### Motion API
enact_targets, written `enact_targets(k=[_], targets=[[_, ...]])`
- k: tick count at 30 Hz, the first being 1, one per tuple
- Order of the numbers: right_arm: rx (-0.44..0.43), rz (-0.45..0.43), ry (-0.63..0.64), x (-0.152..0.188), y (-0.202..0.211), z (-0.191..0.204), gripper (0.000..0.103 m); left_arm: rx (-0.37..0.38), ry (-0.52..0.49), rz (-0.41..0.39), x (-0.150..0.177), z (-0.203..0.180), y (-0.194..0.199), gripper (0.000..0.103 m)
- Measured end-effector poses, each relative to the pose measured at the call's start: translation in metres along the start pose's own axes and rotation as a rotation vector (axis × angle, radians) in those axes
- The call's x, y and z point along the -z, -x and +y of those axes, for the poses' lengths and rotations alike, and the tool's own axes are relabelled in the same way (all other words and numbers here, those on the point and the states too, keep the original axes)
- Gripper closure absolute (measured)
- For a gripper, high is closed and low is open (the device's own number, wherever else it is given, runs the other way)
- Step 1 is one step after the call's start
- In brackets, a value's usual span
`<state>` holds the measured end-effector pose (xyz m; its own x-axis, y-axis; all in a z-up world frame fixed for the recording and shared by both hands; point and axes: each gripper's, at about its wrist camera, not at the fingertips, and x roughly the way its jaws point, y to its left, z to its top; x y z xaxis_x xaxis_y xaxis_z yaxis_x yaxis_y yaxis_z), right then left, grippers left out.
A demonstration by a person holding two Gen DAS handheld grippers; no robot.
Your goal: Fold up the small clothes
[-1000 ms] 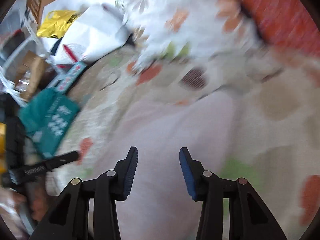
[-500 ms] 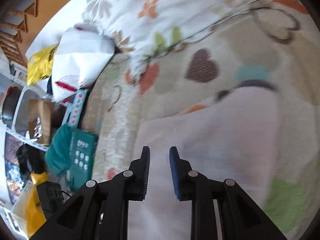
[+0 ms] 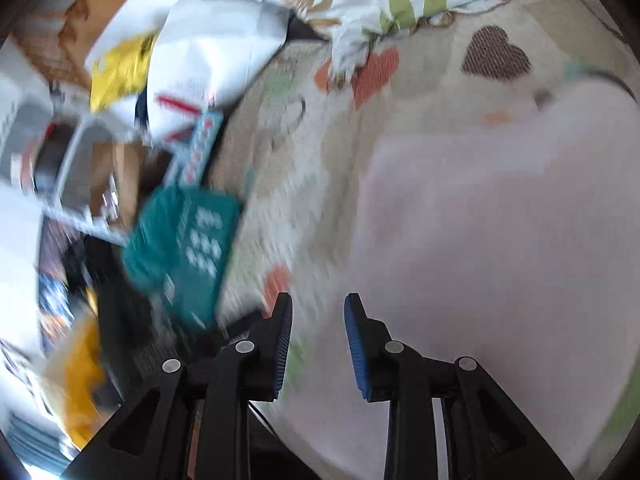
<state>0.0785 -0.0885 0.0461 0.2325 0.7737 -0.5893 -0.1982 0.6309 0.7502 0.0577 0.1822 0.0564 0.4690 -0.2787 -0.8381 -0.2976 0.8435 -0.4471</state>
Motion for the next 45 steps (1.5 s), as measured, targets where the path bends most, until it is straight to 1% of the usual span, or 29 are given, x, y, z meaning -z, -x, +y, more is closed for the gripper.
enact_targets(k=[2,3,4,5,7,9,10,11,12,13,14,16,18,19,21,23,24,26,27,28,31,33,35,38,39,41,42,43,45], targets=[[0.118,0.091,0.077,0.031,-0.021,-0.007,0.075,-0.018,-0.001,-0.014,0.001,0.0,0.002,0.053],[0.132,0.101,0.102,0.038,-0.026,-0.01,0.075,-0.025,-0.001,-0.019,0.001,0.001,0.002,0.052],[0.125,0.061,0.127,0.043,-0.02,-0.009,0.076,-0.025,0.001,-0.021,0.002,0.002,0.002,0.051],[0.119,0.063,0.113,0.042,-0.016,-0.008,0.071,-0.025,0.004,-0.023,0.003,0.003,0.002,0.05],[0.015,0.031,0.07,0.04,0.003,-0.005,0.071,-0.03,0.005,-0.019,0.005,0.006,0.001,0.05],[-0.036,-0.027,0.093,0.046,0.025,-0.004,0.068,-0.029,0.016,-0.004,0.006,0.011,-0.002,0.05],[-0.052,-0.042,0.075,0.051,0.031,-0.011,0.06,-0.024,0.025,0.001,0.006,0.013,-0.003,0.05],[-0.055,-0.04,0.037,0.056,0.033,-0.023,0.06,-0.017,0.034,0.006,0.007,0.015,-0.004,0.05],[-0.03,-0.019,-0.016,0.064,0.032,-0.041,0.062,-0.01,0.04,0.007,0.007,0.016,-0.003,0.05],[0.01,0.002,-0.053,0.075,0.03,-0.059,0.08,-0.004,0.043,0.002,0.007,0.016,-0.002,0.05],[0.009,-0.004,-0.056,0.086,0.033,-0.071,0.094,0.005,0.044,-0.009,0.007,0.016,0.001,0.049],[0.01,-0.007,-0.053,0.097,0.048,-0.074,0.095,0.012,0.038,-0.026,0.007,0.014,0.005,0.046],[0.028,0.002,-0.059,0.1,0.062,-0.069,0.094,0.008,0.029,-0.044,0.008,0.012,0.009,0.043],[0.04,-0.01,-0.044,0.099,0.07,-0.065,0.088,0.005,0.027,-0.046,0.008,0.012,0.009,0.043],[0.071,-0.074,-0.007,0.091,0.091,-0.057,0.082,0.011,0.027,-0.042,0.009,0.01,0.008,0.042],[0.07,-0.124,-0.014,0.078,0.103,-0.058,0.073,0.016,0.023,-0.039,0.01,0.007,0.007,0.042],[0.063,-0.146,-0.033,0.072,0.106,-0.061,0.07,0.014,0.019,-0.04,0.011,0.006,0.006,0.042],[0.072,-0.129,-0.05,0.066,0.093,-0.067,0.068,0.007,0.016,-0.043,0.011,0.005,0.005,0.042],[0.12,-0.088,-0.036,0.068,0.078,-0.07,0.068,0.005,0.018,-0.046,0.012,0.006,0.006,0.042],[0.137,-0.079,-0.016,0.072,0.076,-0.07,0.069,0.007,0.023,-0.048,0.011,0.007,0.007,0.042],[0.251,-0.1,0.091,0.073,0.076,-0.038,0.065,0.032,0.054,-0.066,0.009,0.014,0.014,0.041],[0.231,-0.123,0.153,0.07,0.075,-0.015,0.065,0.039,0.073,-0.094,0.008,0.018,0.02,0.04],[0.21,-0.106,0.188,0.067,0.063,-0.001,0.065,0.036,0.087,-0.132,0.007,0.02,0.027,0.039],[0.185,-0.035,0.227,0.064,0.021,0.015,0.074,0.008,0.086,-0.196,0.007,0.02,0.039,0.036],[0.17,-0.002,0.222,0.065,0.004,0.017,0.074,-0.005,0.081,-0.221,0.007,0.019,0.043,0.035],[0.15,0.065,0.197,0.07,-0.026,0.011,0.074,-0.045,0.064,-0.283,0.007,0.018,0.054,0.034],[0.147,0.069,0.181,0.071,-0.038,0.008,0.075,-0.078,0.047,-0.327,0.008,0.016,0.062,0.034],[0.132,0.042,0.164,0.07,-0.038,0.006,0.075,-0.116,0.027,-0.377,0.009,0.013,0.07,0.032],[0.101,0.05,0.129,0.068,-0.029,0.006,0.075,-0.179,-0.007,-0.469,0.014,0.008,0.084,0.027]])
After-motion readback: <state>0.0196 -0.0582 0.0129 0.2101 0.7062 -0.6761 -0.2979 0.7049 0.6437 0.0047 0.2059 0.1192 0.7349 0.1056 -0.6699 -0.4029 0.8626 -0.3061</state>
